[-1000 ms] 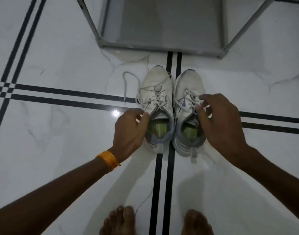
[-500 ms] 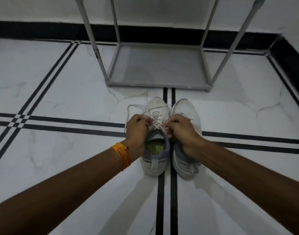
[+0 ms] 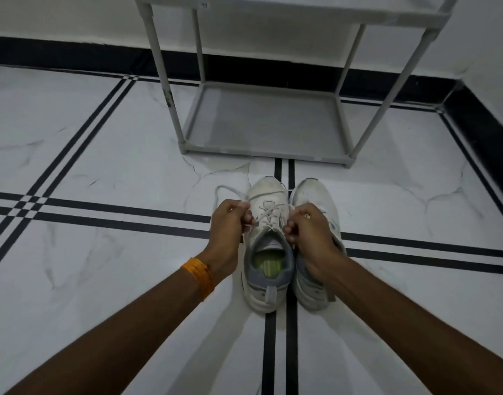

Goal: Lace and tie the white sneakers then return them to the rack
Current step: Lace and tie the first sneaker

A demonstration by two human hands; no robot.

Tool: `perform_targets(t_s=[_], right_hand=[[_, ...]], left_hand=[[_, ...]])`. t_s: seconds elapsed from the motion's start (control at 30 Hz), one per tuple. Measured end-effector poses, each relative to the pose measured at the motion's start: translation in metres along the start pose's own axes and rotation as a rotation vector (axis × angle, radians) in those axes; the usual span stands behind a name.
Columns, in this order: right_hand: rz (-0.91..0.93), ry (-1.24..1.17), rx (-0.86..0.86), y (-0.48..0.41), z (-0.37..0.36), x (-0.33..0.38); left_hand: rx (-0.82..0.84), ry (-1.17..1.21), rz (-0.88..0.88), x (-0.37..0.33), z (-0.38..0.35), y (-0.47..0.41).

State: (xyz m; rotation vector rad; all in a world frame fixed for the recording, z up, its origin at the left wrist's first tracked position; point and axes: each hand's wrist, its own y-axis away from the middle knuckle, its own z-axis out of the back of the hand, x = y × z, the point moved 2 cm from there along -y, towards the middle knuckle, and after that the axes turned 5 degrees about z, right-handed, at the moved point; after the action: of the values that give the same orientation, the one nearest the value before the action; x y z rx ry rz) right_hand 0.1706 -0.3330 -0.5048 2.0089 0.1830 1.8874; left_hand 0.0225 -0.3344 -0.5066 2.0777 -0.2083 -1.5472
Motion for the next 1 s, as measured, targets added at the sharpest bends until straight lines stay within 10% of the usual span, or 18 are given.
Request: perform_targets(t_s=[0.4, 0.77, 1.0], right_hand=[[0.309, 0.489, 0.423, 0.018, -0.017, 0.054], [0.338, 0.24, 0.257, 0.008, 0.001, 0.106], [0.356, 0.256, 0.27, 0.0, -0.008, 0.118]], left_hand=[[0.479, -0.744, -0.656, -0.066, -0.046, 0.005], [0.418, -0.817, -0.541, -0.072, -0.033, 0.01], [0.113, -1.077, -1.111, -0.076, -0.038, 0.016]])
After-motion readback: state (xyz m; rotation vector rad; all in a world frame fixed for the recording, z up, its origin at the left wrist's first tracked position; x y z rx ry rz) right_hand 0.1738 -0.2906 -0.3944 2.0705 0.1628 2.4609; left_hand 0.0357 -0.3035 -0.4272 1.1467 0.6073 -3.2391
